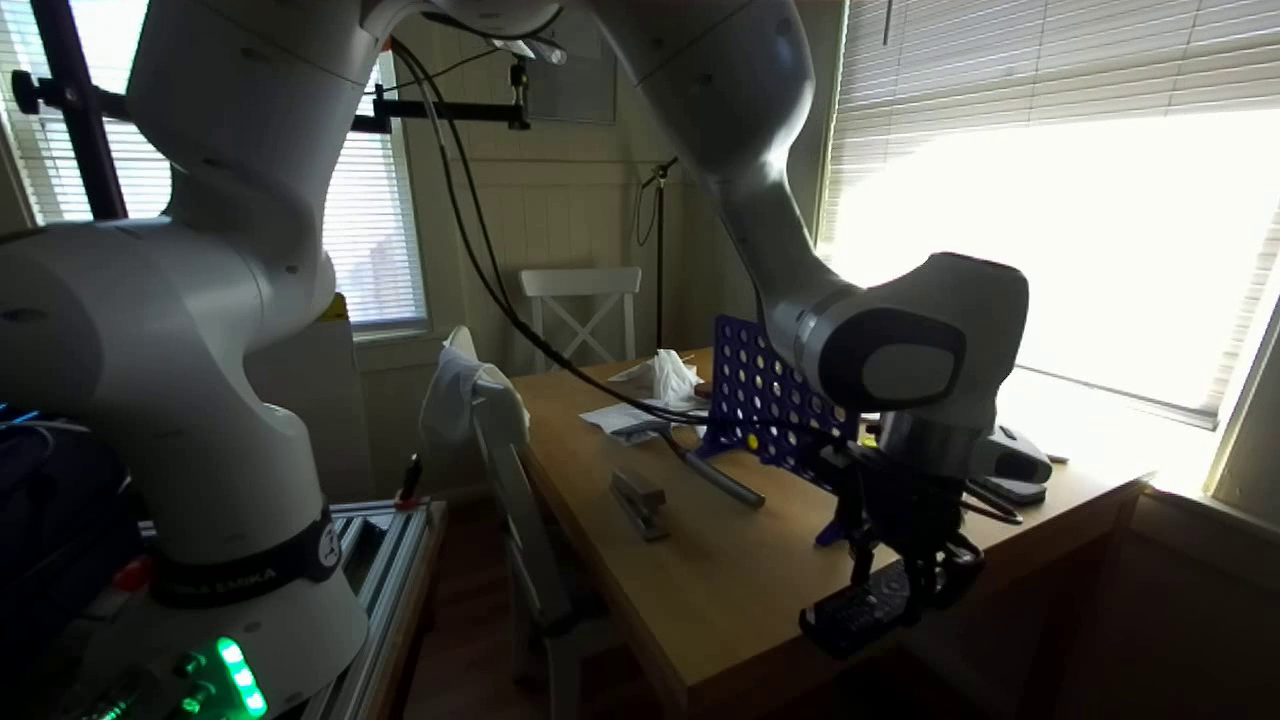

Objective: Slide the back cover of the black remote to the right.

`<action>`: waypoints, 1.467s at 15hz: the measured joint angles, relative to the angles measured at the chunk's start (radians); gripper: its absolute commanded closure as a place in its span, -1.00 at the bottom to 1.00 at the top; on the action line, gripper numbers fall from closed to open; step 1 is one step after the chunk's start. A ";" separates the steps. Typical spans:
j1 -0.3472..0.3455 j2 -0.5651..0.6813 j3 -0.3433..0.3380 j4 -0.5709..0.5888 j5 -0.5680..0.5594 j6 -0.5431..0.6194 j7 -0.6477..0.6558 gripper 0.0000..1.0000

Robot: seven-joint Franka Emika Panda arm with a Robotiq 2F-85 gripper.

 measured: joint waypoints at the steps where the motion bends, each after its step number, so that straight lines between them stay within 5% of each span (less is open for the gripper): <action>1: 0.010 -0.026 0.000 -0.001 0.009 -0.023 0.015 0.28; 9: 0.094 -0.136 0.004 -0.045 0.125 -0.152 0.071 0.28; 22: 0.132 -0.072 -0.008 -0.158 0.134 0.086 0.117 0.28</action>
